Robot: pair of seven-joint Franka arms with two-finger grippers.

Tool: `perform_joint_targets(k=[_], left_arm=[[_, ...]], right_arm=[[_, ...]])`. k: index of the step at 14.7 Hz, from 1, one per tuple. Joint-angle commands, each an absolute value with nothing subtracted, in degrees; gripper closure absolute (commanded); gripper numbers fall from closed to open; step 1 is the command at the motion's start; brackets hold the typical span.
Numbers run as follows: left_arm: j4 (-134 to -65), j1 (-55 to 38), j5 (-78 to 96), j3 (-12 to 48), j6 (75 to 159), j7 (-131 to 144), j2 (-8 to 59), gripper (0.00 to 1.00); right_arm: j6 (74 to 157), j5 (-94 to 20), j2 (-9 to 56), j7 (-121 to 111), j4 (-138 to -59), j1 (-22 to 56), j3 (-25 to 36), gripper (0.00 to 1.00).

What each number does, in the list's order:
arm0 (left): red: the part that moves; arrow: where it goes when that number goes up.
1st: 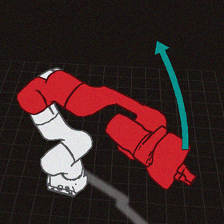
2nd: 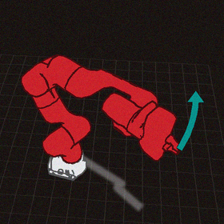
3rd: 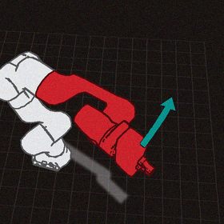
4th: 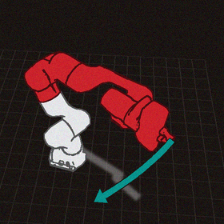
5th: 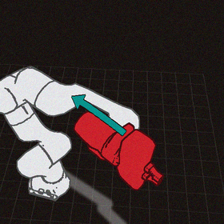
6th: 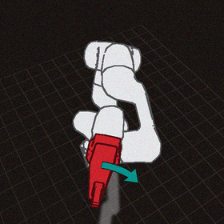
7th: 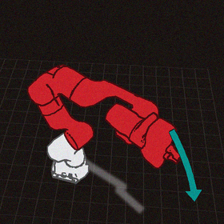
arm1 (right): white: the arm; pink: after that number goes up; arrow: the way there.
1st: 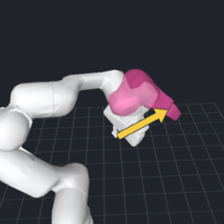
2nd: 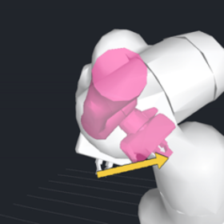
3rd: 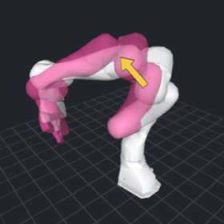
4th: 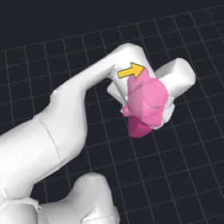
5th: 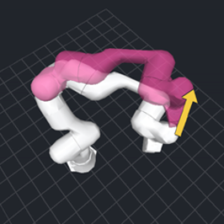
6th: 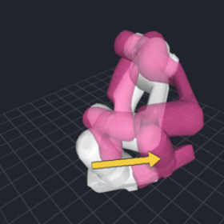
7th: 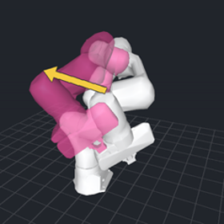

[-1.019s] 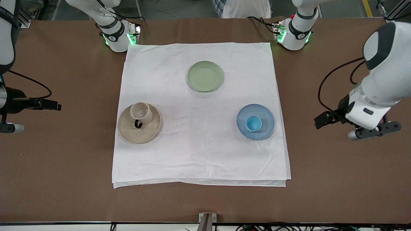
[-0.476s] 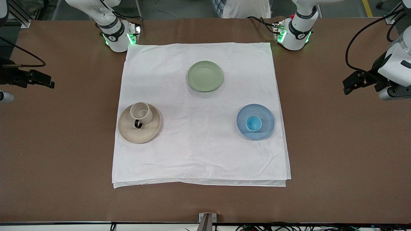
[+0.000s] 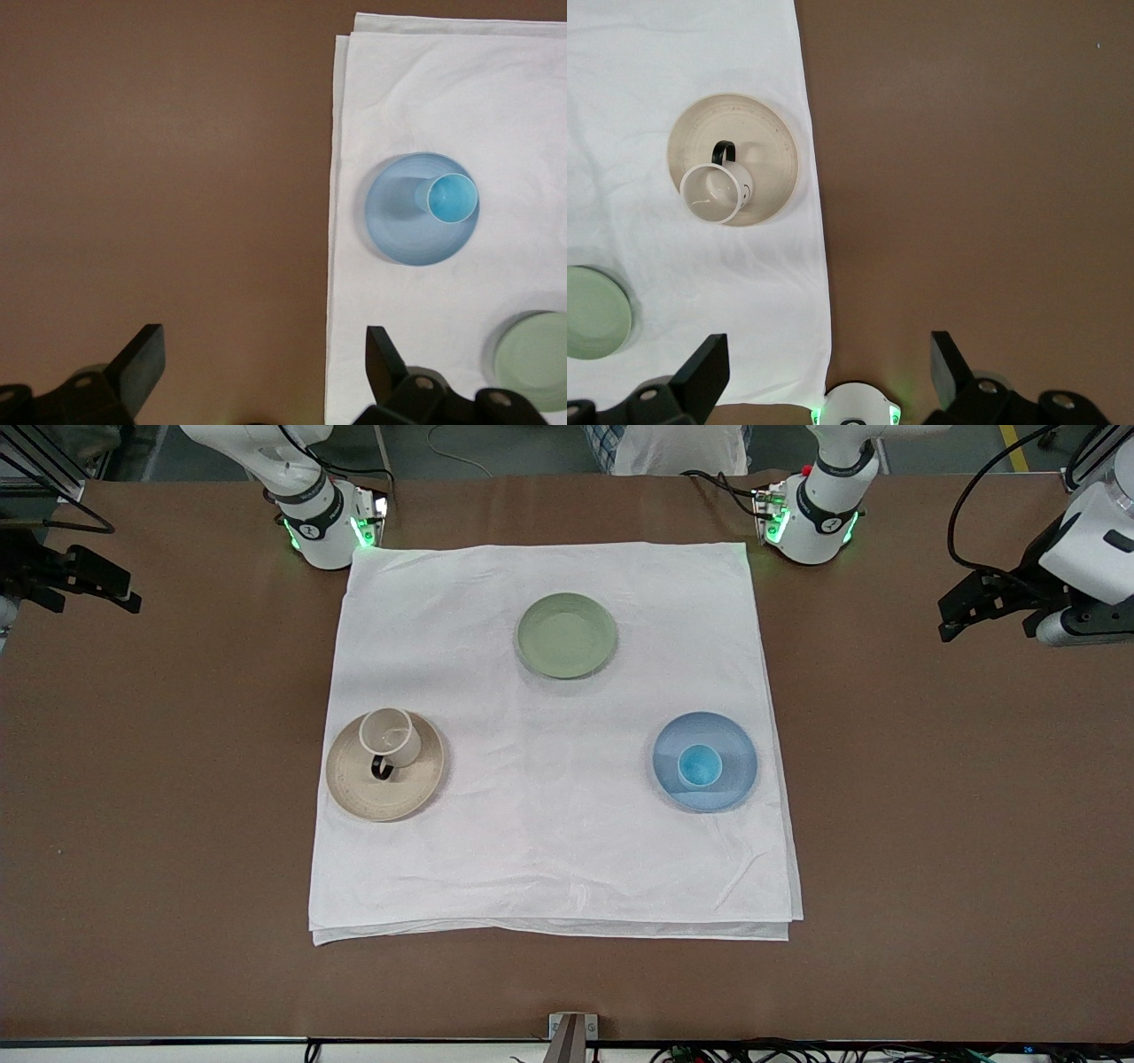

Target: Place blue cup in blue plate and white mug in gray plate

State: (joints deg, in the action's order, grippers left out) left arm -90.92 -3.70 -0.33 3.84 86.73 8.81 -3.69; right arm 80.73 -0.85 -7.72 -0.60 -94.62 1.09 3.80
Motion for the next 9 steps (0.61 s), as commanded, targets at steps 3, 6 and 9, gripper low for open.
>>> perform_joint_targets(k=[3, 6, 9], left_arm=[[-92.7, -3.7, 1.8, 3.7, 86.4, 6.2, -5.5, 0.0], [-92.6, -3.5, 1.7, 3.3, 85.7, 5.1, -5.9, 0.0], [-92.5, -2.6, 1.3, 3.3, 85.6, 1.9, -5.9, 0.0]], right_arm=[[81.6, -0.4, -9.1, 1.2, -96.7, 1.0, 3.3, 0.0], [81.8, -0.4, -9.1, 0.6, -96.6, 1.1, 3.3, 0.0], [82.9, -0.4, -9.0, -0.5, -96.5, 1.0, 3.3, 0.0]])
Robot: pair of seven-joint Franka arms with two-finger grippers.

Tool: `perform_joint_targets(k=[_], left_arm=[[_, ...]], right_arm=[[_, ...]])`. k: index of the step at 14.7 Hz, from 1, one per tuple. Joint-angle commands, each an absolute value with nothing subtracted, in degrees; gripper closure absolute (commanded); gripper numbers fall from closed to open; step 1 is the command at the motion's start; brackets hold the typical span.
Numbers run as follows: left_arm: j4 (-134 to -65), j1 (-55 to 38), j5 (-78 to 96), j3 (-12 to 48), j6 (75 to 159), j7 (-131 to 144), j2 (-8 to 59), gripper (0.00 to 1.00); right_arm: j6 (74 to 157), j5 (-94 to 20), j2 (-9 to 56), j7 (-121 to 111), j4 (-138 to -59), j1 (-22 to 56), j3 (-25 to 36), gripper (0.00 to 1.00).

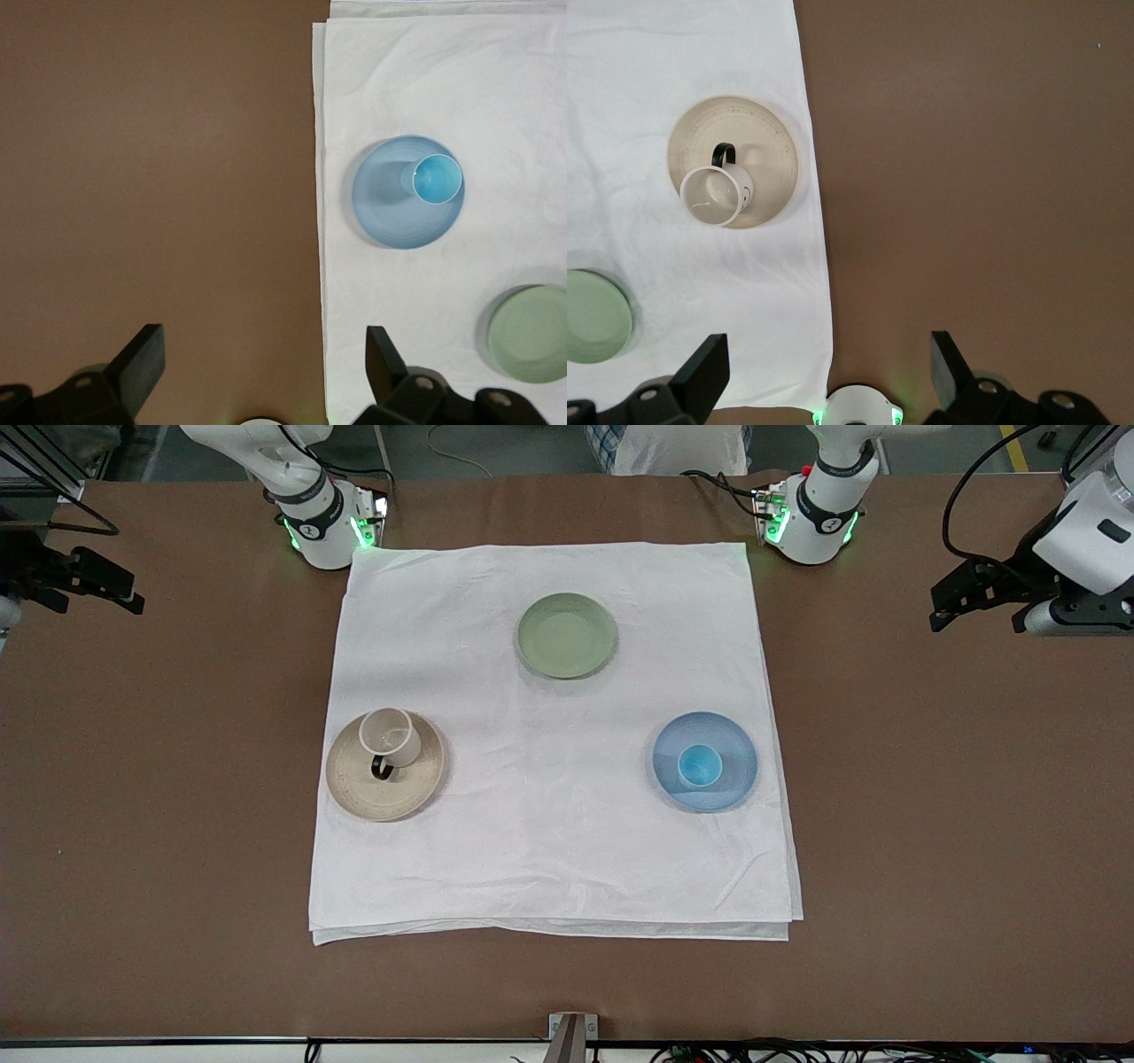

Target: Place blue cup in blue plate and white mug in gray plate

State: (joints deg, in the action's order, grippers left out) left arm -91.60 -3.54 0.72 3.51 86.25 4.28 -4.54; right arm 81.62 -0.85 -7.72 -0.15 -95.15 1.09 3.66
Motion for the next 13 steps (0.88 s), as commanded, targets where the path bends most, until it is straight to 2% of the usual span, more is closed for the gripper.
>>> perform_joint_targets(k=[1, 13], left_arm=[[-92.6, -2.4, 1.3, 3.3, 85.6, 1.8, -5.9, 0.0], [-89.9, -2.5, 0.9, 3.3, 84.1, 1.3, -4.0, 0.0]], right_arm=[[83.0, -0.4, -9.0, -2.2, -96.4, 0.9, 3.4, 0.0], [82.4, -0.4, -8.8, -3.5, -96.3, 0.8, 3.6, 0.0]])
